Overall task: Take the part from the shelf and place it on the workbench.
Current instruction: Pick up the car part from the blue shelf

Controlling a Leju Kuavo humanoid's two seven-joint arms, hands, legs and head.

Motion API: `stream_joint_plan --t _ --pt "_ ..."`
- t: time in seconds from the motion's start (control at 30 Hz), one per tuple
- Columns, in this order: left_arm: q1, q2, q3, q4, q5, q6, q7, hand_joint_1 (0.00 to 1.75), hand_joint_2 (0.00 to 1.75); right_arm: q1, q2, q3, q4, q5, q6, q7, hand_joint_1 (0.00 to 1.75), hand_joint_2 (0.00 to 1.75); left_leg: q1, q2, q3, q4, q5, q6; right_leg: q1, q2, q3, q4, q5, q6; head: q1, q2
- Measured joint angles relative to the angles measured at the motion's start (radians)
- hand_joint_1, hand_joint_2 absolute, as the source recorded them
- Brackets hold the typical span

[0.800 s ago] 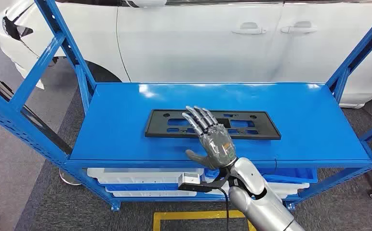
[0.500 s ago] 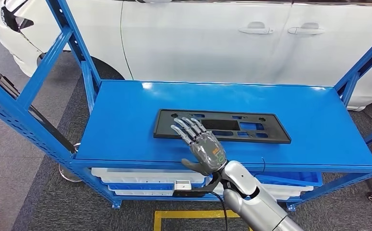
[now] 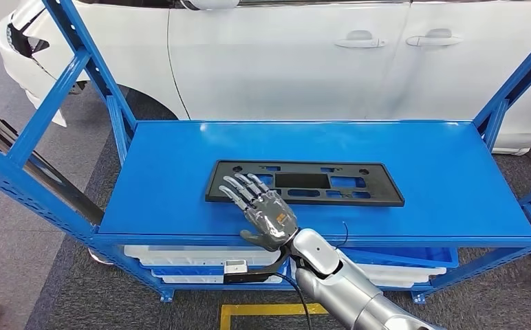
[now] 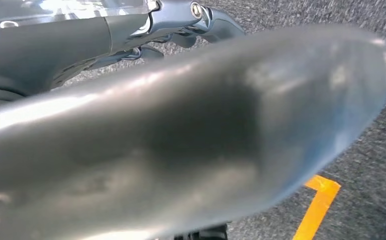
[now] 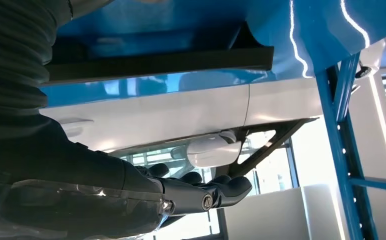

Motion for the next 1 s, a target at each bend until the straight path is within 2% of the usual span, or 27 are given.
stream_joint_plan --t 0.03,0.07,0.1,0.17,0.23,0.27,0.37,0.43,0.5,0.53,0.57,0.6,0.63,0.67,0.73,0.77,0.8,0.87,0.9,0.93,1.0 --pt "0.001 0.0 -0.001 0.0 0.0 -0.001 -0.001 0.0 0.0 -0.001 0.008 0.006 0.014 0.002 -0.006 0.002 0.0 1.75 0.0 0.0 -0.026 0.054 -0.018 -0.002 0.001 0.0 0.0 0.001 -0.001 -0.001 0.0 0.0" --pt "0.002 0.001 -0.001 0.0 0.0 -0.002 -0.001 0.0 0.0 -0.002 0.015 0.011 0.027 0.003 -0.01 0.003 0.0 1.75 0.001 0.0 -0.037 0.074 -0.017 -0.004 0.001 0.0 0.0 0.002 -0.002 -0.001 0.0 0.0" --pt "0.003 0.001 -0.001 0.0 0.0 -0.003 -0.001 0.0 0.0 -0.002 0.021 0.014 0.038 0.004 -0.012 0.004 0.0 1.75 0.001 0.0 -0.026 0.052 0.004 -0.004 0.002 0.0 0.0 0.005 -0.003 0.0 0.0 0.0" --pt "0.003 0.002 -0.002 0.0 0.0 -0.004 -0.001 0.0 0.0 -0.006 0.032 0.02 0.053 0.004 -0.014 0.004 0.0 1.75 0.001 0.001 0.039 -0.081 0.071 -0.001 0.001 0.001 0.0 0.012 -0.008 0.004 0.0 0.0" --pt "0.001 0.003 -0.002 0.0 0.0 -0.004 -0.001 0.0 0.0 -0.012 0.042 0.023 0.065 0.004 -0.015 0.005 0.0 1.75 -0.001 0.0 0.089 -0.184 0.105 0.009 0.005 0.002 -0.003 0.022 -0.015 0.012 0.001 0.0" --pt "0.001 0.003 -0.003 0.0 0.0 -0.005 -0.002 0.0 0.0 -0.015 0.048 0.024 0.072 0.003 -0.015 0.006 0.0 1.75 -0.003 0.0 0.097 -0.202 0.106 0.015 0.007 0.003 -0.005 0.025 -0.016 0.016 0.002 0.0" --pt "0.002 0.003 -0.005 0.0 0.0 -0.008 -0.004 0.0 0.0 -0.027 0.066 0.027 0.094 0.002 -0.023 0.015 0.0 1.75 -0.002 0.0 0.097 -0.205 0.108 0.031 0.007 0.003 -0.009 0.033 -0.023 0.03 0.002 0.0" --pt "0.001 0.003 -0.008 0.0 0.0 -0.01 -0.006 0.0 0.0 -0.041 0.078 0.027 0.114 -0.001 -0.037 0.022 0.0 1.75 0.001 0.001 0.098 -0.209 0.111 0.041 0.004 0.002 -0.037 0.097 -0.063 0.042 0.005 0.0" --pt "0.0 0.003 -0.013 0.0 0.0 -0.012 -0.008 0.0 0.0 -0.051 0.086 0.027 0.137 -0.002 -0.047 0.025 0.0 1.75 0.0 0.002 0.097 -0.208 0.111 0.046 -0.001 0.002 -0.101 0.234 -0.129 0.051 0.007 0.0" --pt "0.0 0.003 -0.016 0.0 0.0 -0.012 -0.008 0.0 0.0 -0.052 0.088 0.027 0.147 -0.003 -0.049 0.025 0.0 1.75 0.0 0.001 0.097 -0.208 0.111 0.047 -0.003 0.001 -0.132 0.296 -0.151 0.053 0.007 0.0" --pt "0.0 0.003 -0.019 0.0 0.0 -0.012 -0.008 0.0 0.0 -0.053 0.089 0.027 0.157 -0.003 -0.05 0.025 0.0 1.75 0.0 0.001 0.097 -0.208 0.111 0.047 -0.003 0.001 -0.149 0.328 -0.154 0.053 0.007 0.0" --pt "0.001 0.003 -0.021 0.0 0.0 -0.012 -0.008 0.0 0.0 -0.054 0.091 0.027 0.165 -0.003 -0.051 0.025 0.0 1.75 0.0 0.0 0.098 -0.207 0.11 0.047 -0.004 0.001 -0.148 0.321 -0.138 0.052 0.007 0.0" --pt "0.001 0.003 -0.023 0.0 0.0 -0.013 -0.008 0.0 0.0 -0.056 0.094 0.026 0.173 -0.003 -0.054 0.026 0.0 1.75 -0.001 -0.001 0.099 -0.207 0.11 0.046 -0.003 0.001 -0.126 0.271 -0.106 0.048 0.008 0.0" --pt "0.0 0.003 -0.024 0.0 0.0 -0.014 -0.008 0.0 0.0 -0.059 0.098 0.025 0.18 -0.003 -0.058 0.028 0.0 1.75 -0.001 -0.001 0.101 -0.207 0.109 0.044 -0.002 0.001 -0.09 0.196 -0.066 0.042 0.008 0.0" --pt "-0.001 0.003 -0.028 0.0 0.0 -0.017 -0.008 0.0 0.0 -0.07 0.109 0.018 0.194 0.01 -0.067 0.037 0.0 1.75 -0.005 -0.001 0.102 -0.206 0.107 0.038 0.004 0.0 -0.029 0.066 -0.019 0.029 0.007 0.0" --pt "-0.002 0.003 -0.031 0.0 0.0 -0.018 -0.008 0.0 0.0 -0.074 0.116 0.01 0.202 0.025 -0.071 0.042 0.0 1.75 -0.005 -0.001 0.101 -0.206 0.106 0.033 0.008 0.0 -0.016 0.037 -0.012 0.024 0.007 0.0" --pt "-0.002 0.003 -0.036 0.0 0.0 -0.02 -0.007 0.0 0.0 -0.076 0.122 -0.002 0.21 0.045 -0.072 0.047 0.0 1.75 -0.005 0.0 0.101 -0.206 0.106 0.028 0.01 -0.001 -0.015 0.03 -0.015 0.021 0.007 0.0" --pt "-0.003 0.005 -0.046 0.0 0.0 -0.023 -0.006 0.0 0.0 -0.079 0.136 -0.036 0.228 0.093 -0.073 0.058 0.0 1.75 -0.003 0.0 0.102 -0.206 0.103 0.016 0.008 -0.001 -0.012 0.021 -0.01 0.012 0.007 0.0" --pt "-0.004 0.006 -0.05 0.0 0.0 -0.024 -0.006 0.0 0.0 -0.081 0.144 -0.055 0.236 0.113 -0.074 0.065 0.0 1.75 -0.003 0.001 0.097 -0.192 0.092 0.011 0.006 -0.001 -0.008 0.015 -0.007 0.007 0.006 0.0" --pt "-0.004 0.007 -0.053 0.0 0.0 -0.024 -0.006 0.0 0.0 -0.085 0.152 -0.072 0.244 0.13 -0.075 0.071 0.0 1.75 -0.003 0.001 0.084 -0.159 0.071 0.007 0.003 -0.002 -0.005 0.009 -0.004 0.002 0.006 0.0" --pt "-0.004 0.01 -0.058 0.0 0.0 -0.025 -0.005 0.0 0.0 -0.091 0.164 -0.1 0.261 0.151 -0.076 0.078 0.0 1.75 -0.001 0.001 0.027 -0.035 0.007 0.001 0.002 -0.003 -0.003 0.006 -0.003 -0.004 0.005 0.0"
